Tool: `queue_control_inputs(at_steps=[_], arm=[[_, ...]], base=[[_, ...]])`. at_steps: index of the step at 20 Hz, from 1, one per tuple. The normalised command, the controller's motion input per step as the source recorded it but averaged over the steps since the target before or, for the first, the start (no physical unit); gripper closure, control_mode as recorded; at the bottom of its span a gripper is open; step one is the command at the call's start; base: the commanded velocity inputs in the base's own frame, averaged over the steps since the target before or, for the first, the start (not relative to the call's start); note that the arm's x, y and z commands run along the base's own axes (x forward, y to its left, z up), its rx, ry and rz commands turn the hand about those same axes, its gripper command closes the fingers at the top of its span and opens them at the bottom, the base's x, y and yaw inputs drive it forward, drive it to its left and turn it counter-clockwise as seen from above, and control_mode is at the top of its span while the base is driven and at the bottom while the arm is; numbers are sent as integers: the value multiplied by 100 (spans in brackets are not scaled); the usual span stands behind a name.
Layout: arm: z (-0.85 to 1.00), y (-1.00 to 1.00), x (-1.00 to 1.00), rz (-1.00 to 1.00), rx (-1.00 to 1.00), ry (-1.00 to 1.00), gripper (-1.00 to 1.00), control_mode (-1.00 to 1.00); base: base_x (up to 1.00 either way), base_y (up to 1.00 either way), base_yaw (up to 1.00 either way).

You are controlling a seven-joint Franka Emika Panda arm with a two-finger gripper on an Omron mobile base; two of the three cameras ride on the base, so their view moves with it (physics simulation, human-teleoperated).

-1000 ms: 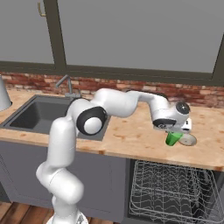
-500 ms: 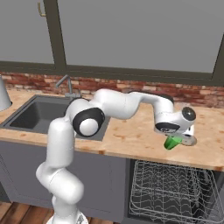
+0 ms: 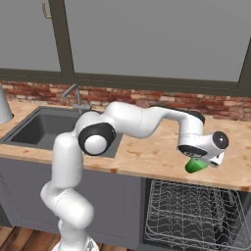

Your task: Pick up the cup and bowl from the counter, place them in the dishwasher, and close the dishwasher door.

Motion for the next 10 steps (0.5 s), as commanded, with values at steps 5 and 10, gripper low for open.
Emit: queue_control_inputs(at_steps=[5, 10], arm=[[0, 0, -34, -26, 3, -6, 100, -100], [-16, 0, -24, -16, 0, -4, 100, -100]], base=[[0, 0, 0], [0, 0, 0]])
